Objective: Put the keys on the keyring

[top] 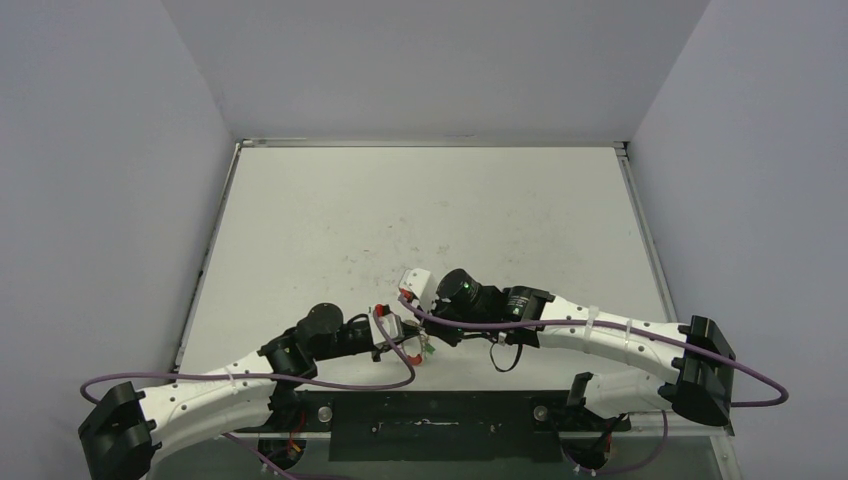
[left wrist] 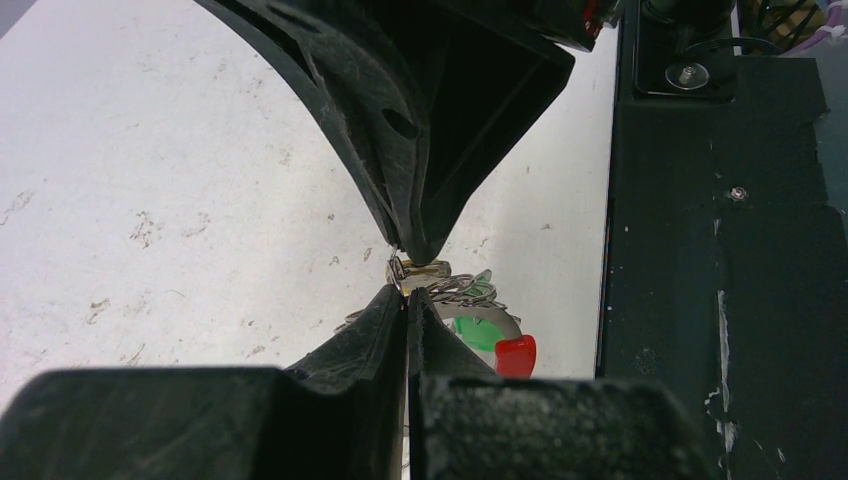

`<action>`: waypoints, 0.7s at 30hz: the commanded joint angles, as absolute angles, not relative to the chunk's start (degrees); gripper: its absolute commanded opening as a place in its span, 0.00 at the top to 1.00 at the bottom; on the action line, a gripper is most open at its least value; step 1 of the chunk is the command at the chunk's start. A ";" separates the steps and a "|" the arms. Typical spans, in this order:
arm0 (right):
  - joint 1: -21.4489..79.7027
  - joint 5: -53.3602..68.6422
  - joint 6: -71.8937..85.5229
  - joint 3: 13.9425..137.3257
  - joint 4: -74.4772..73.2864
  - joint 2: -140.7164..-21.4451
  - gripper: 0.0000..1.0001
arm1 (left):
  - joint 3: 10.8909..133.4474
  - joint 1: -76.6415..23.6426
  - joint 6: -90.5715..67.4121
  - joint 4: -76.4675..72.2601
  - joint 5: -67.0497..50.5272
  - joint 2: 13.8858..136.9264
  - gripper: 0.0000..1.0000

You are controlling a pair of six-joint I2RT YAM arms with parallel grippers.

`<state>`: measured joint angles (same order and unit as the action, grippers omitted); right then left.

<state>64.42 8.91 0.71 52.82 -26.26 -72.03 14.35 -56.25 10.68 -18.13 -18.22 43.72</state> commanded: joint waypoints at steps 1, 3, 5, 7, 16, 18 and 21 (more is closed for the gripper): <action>63.40 7.15 1.54 54.26 -23.79 -72.73 1.00 | 15.47 -56.42 10.02 -20.17 -19.17 42.33 1.00; 63.11 7.66 1.58 53.99 -23.65 -72.62 1.00 | 15.26 -56.36 9.94 -20.29 -19.08 42.12 1.00; 62.87 7.82 1.69 53.65 -23.38 -72.31 1.00 | 15.00 -56.34 9.93 -20.43 -19.08 41.91 1.00; 62.58 8.73 1.61 53.23 -22.86 -71.61 0.97 | 14.82 -56.34 9.83 -20.51 -19.03 41.45 1.00; 62.43 11.95 0.42 48.61 -15.52 -61.42 0.45 | 14.12 -56.40 9.52 -18.79 -18.47 38.78 1.00; 62.48 11.03 0.44 47.23 -13.86 -58.31 0.44 | 14.06 -56.42 9.65 -18.07 -18.21 38.08 1.00; 62.40 10.15 -2.58 44.14 -10.92 -53.95 0.43 | 14.10 -56.39 9.80 -17.00 -18.08 37.11 1.00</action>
